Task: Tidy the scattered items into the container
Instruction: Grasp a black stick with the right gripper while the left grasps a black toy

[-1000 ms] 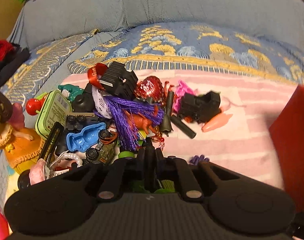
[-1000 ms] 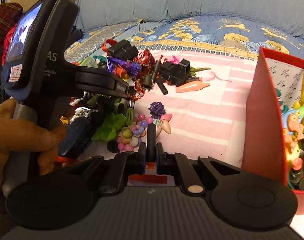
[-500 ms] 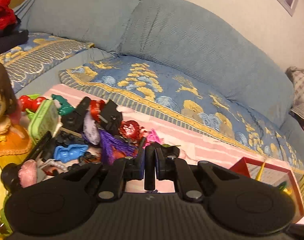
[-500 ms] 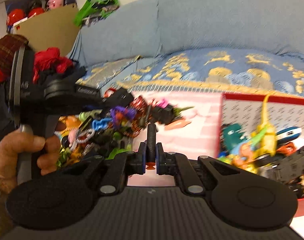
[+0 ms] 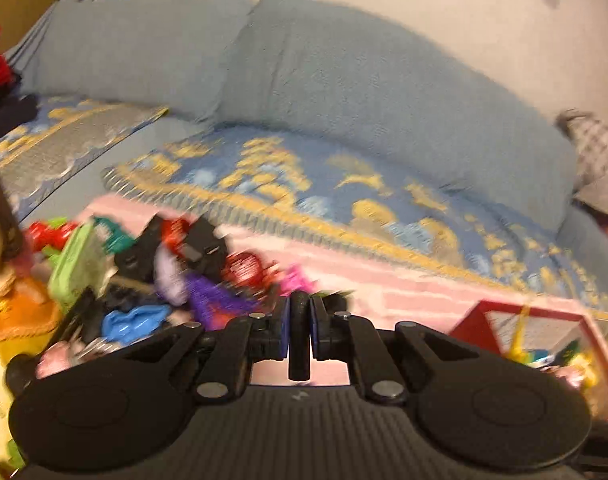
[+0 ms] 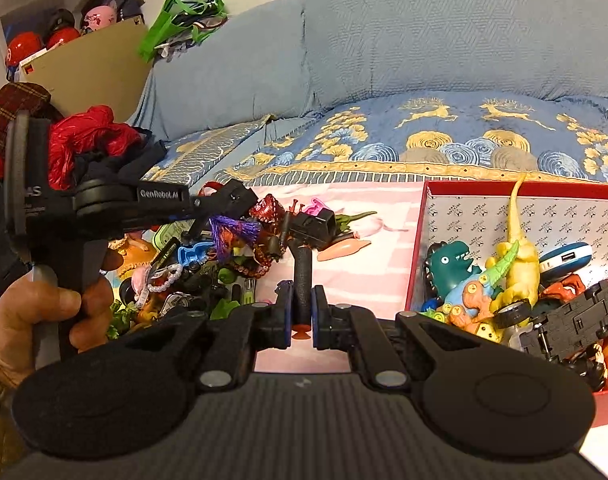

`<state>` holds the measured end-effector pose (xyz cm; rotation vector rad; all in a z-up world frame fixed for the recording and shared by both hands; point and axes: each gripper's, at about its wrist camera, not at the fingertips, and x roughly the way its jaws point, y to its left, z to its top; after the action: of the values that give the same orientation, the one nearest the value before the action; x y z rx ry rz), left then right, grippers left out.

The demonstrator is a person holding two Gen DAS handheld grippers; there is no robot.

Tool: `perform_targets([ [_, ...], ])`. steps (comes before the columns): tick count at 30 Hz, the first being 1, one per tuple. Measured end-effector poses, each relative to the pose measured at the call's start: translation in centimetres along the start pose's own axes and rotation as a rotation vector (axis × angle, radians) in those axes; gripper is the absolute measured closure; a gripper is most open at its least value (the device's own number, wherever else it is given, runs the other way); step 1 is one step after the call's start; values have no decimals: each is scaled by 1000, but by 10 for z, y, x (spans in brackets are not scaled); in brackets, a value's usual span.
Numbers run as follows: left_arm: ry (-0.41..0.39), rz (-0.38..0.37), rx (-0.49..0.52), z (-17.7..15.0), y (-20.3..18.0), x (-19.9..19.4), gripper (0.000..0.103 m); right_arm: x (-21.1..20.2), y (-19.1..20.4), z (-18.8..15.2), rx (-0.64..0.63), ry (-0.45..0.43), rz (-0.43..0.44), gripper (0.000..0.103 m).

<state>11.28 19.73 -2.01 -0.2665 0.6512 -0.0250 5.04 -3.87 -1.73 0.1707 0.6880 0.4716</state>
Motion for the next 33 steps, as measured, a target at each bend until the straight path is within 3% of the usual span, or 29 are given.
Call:
perform_targets([
  [3, 83, 98, -64, -5, 23, 17, 93, 1, 1, -1, 1, 4, 8, 97],
  [6, 166, 90, -118, -11, 39, 31, 91, 3, 2, -3, -1, 11, 19, 97],
  [8, 194, 87, -121, -14, 40, 38, 82, 5, 3, -4, 1, 15, 25, 97],
  [10, 223, 103, -95, -17, 34, 44, 65, 7, 2, -5, 7, 21, 32, 97],
  [18, 292, 135, -94, -31, 27, 68, 66, 14, -2, -12, 21, 42, 47, 97],
  [24, 296, 148, -91, -33, 24, 76, 63, 16, -7, -14, 33, 50, 51, 97],
  [29, 289, 120, -176, -28, 36, 67, 71, 13, -8, -12, 36, 42, 47, 97],
  [33, 292, 153, -158, -25, 37, 57, 78, 12, -7, -11, 35, 39, 50, 97],
])
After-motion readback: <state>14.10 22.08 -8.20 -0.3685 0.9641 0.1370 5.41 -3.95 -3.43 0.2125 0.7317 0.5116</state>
